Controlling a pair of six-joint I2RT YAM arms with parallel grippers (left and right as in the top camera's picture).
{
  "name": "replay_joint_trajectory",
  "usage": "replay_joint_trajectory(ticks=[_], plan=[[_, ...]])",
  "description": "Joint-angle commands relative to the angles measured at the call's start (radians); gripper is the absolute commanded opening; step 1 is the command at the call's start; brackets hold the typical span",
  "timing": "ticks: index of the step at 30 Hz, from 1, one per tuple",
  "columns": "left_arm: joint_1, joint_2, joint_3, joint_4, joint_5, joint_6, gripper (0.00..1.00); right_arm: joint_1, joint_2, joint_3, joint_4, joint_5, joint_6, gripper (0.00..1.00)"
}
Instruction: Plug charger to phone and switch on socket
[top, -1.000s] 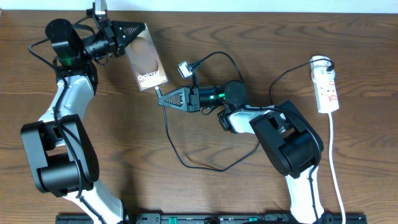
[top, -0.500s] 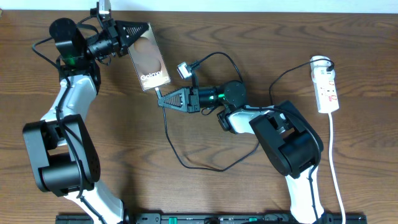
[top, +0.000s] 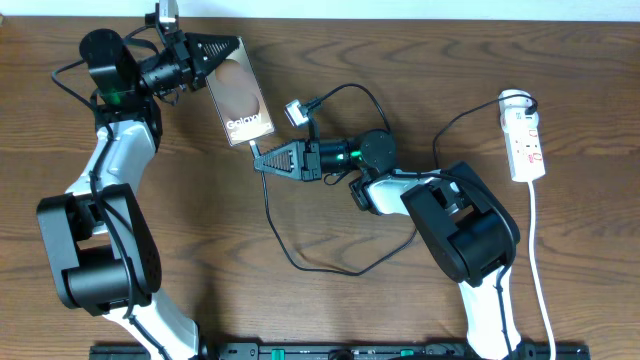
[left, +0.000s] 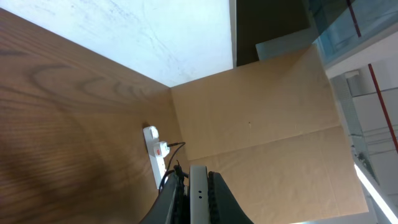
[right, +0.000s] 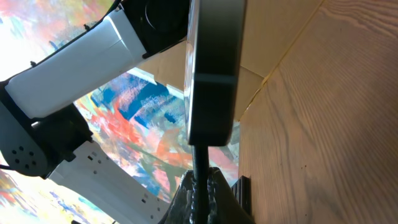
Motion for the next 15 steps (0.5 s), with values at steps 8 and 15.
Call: replay_joint_trajectory(ticks=[8,15], plan=[[-0.009,-0.015,0.014,0.009,0.048,0.003,0.07,-0.011,0.003,0.004,0.040,0.061,0.007,0.01],[-0.008,-0.015,0.014,0.010,0.052,0.010,0.07,-0.015,0.003,0.004,0.040,0.061,0.010,0.01]])
